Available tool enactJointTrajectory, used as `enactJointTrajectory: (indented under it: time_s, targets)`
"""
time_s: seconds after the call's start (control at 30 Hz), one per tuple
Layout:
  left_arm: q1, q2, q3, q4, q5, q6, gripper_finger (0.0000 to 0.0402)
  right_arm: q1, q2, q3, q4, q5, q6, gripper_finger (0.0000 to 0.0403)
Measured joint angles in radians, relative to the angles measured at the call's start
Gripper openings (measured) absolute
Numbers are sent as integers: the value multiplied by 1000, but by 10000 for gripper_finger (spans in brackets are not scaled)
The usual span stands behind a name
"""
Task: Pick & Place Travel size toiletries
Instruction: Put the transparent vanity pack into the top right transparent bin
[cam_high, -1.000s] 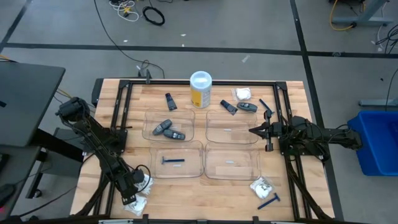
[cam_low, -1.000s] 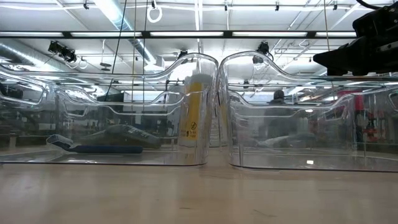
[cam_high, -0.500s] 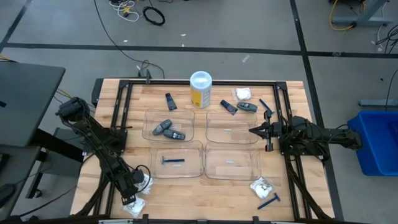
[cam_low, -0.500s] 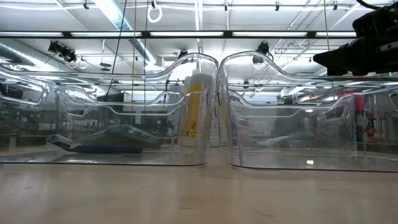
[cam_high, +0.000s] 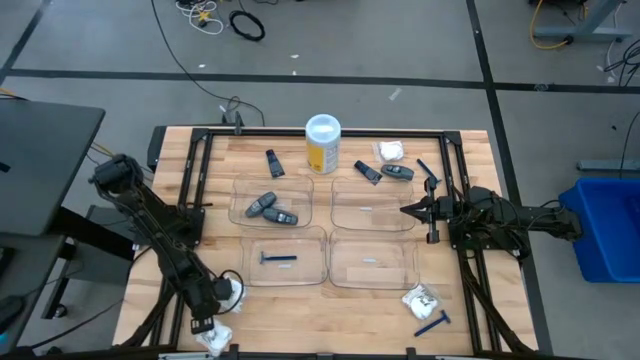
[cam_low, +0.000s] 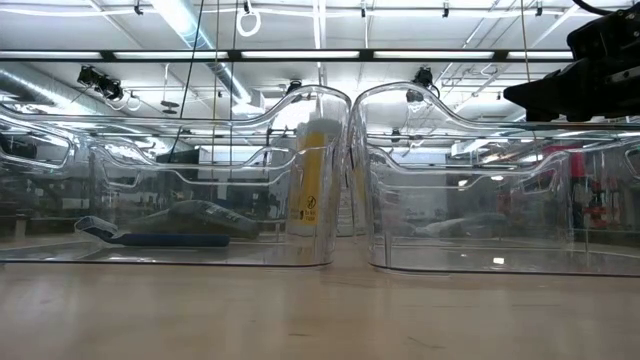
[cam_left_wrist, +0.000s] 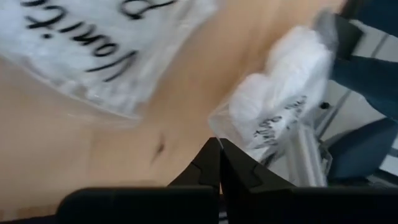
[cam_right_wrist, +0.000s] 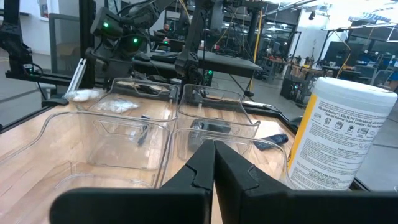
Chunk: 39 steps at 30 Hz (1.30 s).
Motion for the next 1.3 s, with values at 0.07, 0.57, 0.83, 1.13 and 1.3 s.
enactJointTrajectory:
  time_s: [0.07, 0.57, 0.83, 1.13, 1.3]
  targets:
    - [0, -9, 19, -10, 4, 25, 2, 0, 0, 0, 0, 0, 0, 12]
    - [2, -81, 150, -168, 57, 121, 1, 0, 0, 0, 0, 0, 0, 12]
    - [4, -102, 220, -201, 38, 155, 1, 0, 0, 0, 0, 0, 0, 12]
    - [21, -101, 259, -208, 61, 231, 1, 0, 0, 0, 0, 0, 0, 12]
    - [52, -101, 259, -205, 99, 260, 1, 0, 0, 0, 0, 0, 0, 12]
